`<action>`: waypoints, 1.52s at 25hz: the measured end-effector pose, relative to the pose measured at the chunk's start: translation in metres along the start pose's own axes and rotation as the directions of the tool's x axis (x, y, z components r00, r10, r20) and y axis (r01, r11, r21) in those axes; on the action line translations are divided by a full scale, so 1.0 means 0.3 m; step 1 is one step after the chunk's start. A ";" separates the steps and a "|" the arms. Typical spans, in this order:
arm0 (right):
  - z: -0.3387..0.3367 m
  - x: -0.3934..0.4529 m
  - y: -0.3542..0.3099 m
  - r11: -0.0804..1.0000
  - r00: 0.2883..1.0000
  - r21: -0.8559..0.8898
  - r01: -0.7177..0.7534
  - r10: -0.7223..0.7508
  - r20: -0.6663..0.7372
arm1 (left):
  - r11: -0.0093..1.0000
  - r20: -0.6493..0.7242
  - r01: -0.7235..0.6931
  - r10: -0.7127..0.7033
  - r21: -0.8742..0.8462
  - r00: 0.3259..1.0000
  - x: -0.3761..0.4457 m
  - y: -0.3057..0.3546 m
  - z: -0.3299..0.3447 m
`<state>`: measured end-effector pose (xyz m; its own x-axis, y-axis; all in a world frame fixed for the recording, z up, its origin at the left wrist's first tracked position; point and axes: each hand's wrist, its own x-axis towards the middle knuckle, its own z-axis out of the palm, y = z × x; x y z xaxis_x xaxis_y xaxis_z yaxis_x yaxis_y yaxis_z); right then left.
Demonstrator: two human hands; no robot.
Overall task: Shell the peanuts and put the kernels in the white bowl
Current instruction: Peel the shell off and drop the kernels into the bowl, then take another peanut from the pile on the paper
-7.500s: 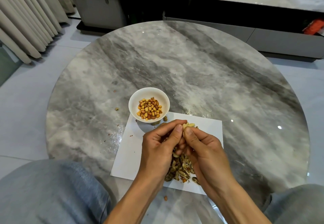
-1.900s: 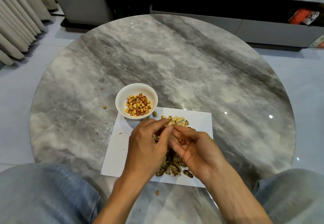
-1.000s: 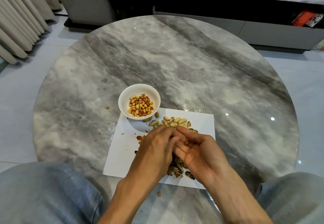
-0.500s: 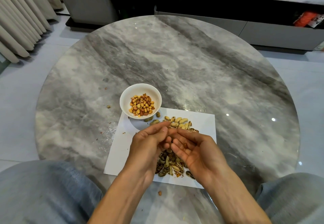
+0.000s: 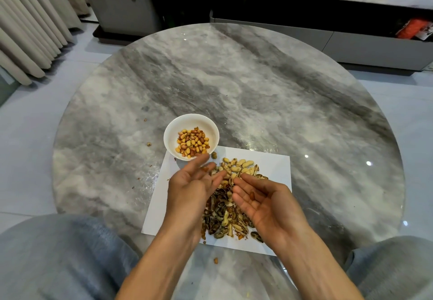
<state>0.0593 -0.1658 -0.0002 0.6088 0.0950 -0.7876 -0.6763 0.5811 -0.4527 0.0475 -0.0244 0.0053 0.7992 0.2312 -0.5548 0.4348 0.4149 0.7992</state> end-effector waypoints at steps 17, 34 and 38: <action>0.028 -0.040 -0.017 0.989 0.983 0.138 -0.047 0.022 0.182 | 0.280 0.564 -0.739 0.499 0.613 0.657 0.007 0.007 -0.010; 0.027 -0.051 -0.014 0.996 0.961 0.072 -0.059 0.037 0.276 | 0.186 0.494 -0.737 0.634 0.650 0.596 -0.001 -0.088 0.012; 0.023 -0.045 -0.003 0.999 0.964 0.037 -0.026 0.015 0.265 | 0.266 0.440 -0.719 0.640 0.643 0.630 0.003 -0.089 0.015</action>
<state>0.0544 -0.1620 0.0138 0.6867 0.3145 -0.6554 -0.6760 0.6079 -0.4166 0.0385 -0.0392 -0.0155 0.9644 0.0239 0.2632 -0.1919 -0.6215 0.7596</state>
